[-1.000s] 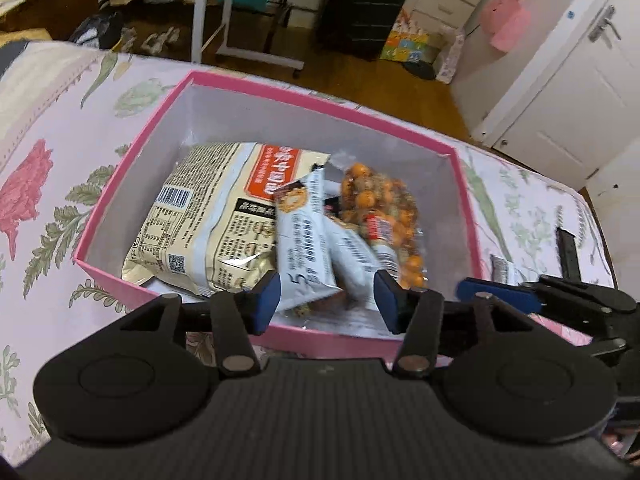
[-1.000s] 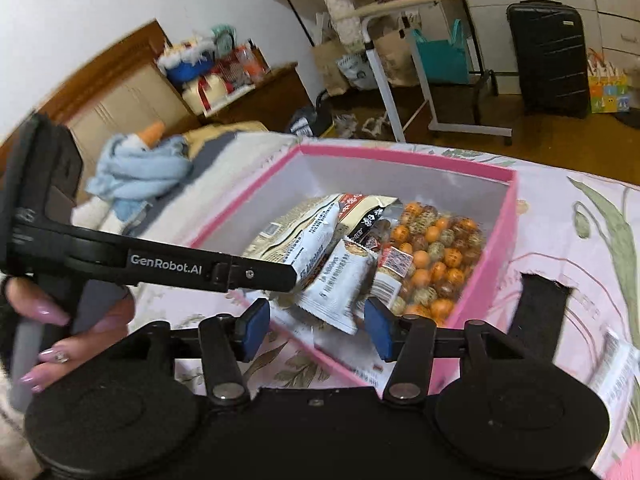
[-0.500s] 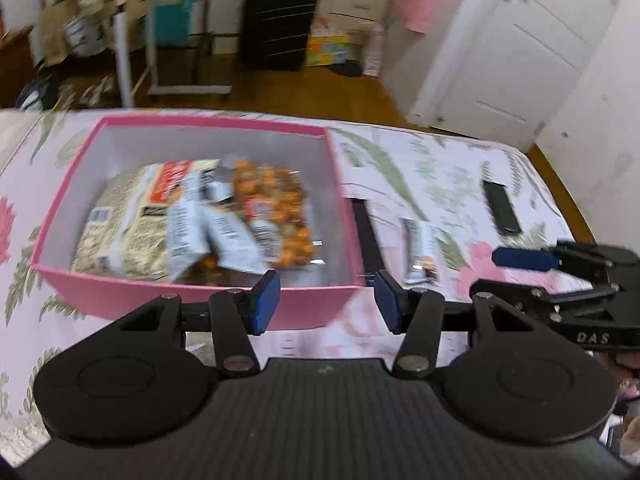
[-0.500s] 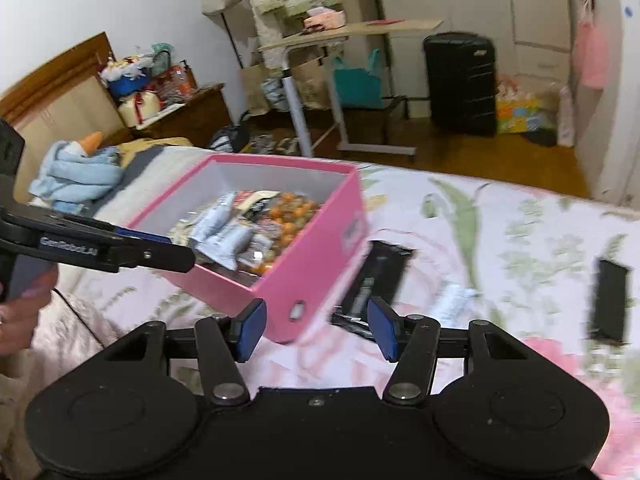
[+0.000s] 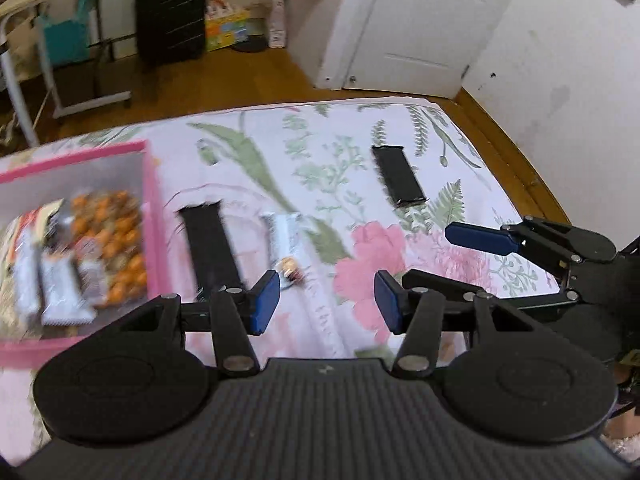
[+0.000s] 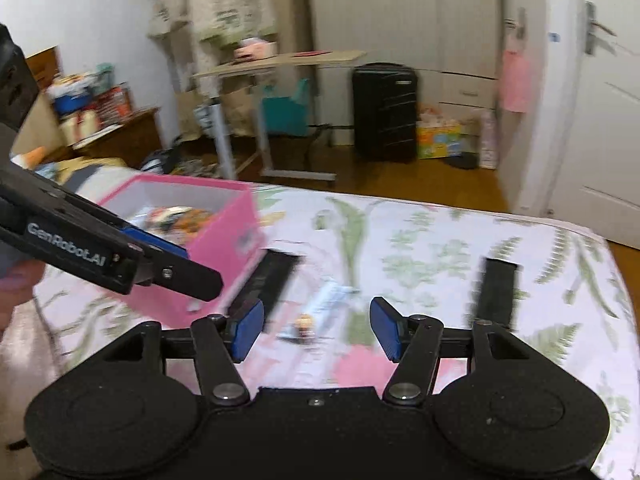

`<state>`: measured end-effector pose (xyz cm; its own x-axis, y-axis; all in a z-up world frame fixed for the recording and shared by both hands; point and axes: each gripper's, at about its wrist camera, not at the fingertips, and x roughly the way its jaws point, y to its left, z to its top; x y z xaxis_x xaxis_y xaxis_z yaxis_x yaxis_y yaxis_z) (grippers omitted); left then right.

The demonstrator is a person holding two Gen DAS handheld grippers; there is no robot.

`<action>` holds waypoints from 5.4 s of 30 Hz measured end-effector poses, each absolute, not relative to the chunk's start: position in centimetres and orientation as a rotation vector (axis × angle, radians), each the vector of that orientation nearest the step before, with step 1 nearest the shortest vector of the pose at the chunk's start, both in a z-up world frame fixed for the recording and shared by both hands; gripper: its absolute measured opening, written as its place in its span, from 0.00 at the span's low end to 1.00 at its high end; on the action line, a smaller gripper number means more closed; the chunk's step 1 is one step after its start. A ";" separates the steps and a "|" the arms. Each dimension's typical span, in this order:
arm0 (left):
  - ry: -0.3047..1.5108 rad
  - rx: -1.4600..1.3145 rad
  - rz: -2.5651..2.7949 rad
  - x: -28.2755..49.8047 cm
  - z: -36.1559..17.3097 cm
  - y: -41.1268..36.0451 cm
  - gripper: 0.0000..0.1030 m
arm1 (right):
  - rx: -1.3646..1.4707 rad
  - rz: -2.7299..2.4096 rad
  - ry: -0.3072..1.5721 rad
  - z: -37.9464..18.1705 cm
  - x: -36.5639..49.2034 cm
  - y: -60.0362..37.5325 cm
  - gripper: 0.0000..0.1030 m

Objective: Organize snacks
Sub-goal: 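Move both tools back over the remaining black bar packets, then grasp a black bar packet with the left gripper while the right gripper grasps another, then carry both black bar packets into the pink box and open both grippers, then move both tools back over the last black packet and wafer bar, then grasp the black bar packet with the left gripper while the right gripper grasps the white wafer bar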

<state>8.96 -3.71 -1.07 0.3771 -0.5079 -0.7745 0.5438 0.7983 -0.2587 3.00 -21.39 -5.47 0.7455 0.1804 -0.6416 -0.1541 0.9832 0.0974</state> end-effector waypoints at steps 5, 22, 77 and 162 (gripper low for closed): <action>0.968 0.010 -0.705 11.8 -3.1 -7.6 0.49 | 0.200 0.029 0.738 -8.3 4.1 -26.1 0.62; 0.981 -0.120 -0.816 20.0 -14.7 -22.1 0.46 | 0.043 -0.050 0.699 -18.8 11.6 -34.5 0.71; 1.023 -0.108 -0.529 10.1 -0.3 -0.1 0.44 | -0.025 0.436 0.688 -4.3 6.3 -13.7 0.60; 1.089 0.259 -0.183 20.6 -15.8 -8.6 0.54 | 0.012 0.312 0.740 -20.0 12.5 -18.1 0.75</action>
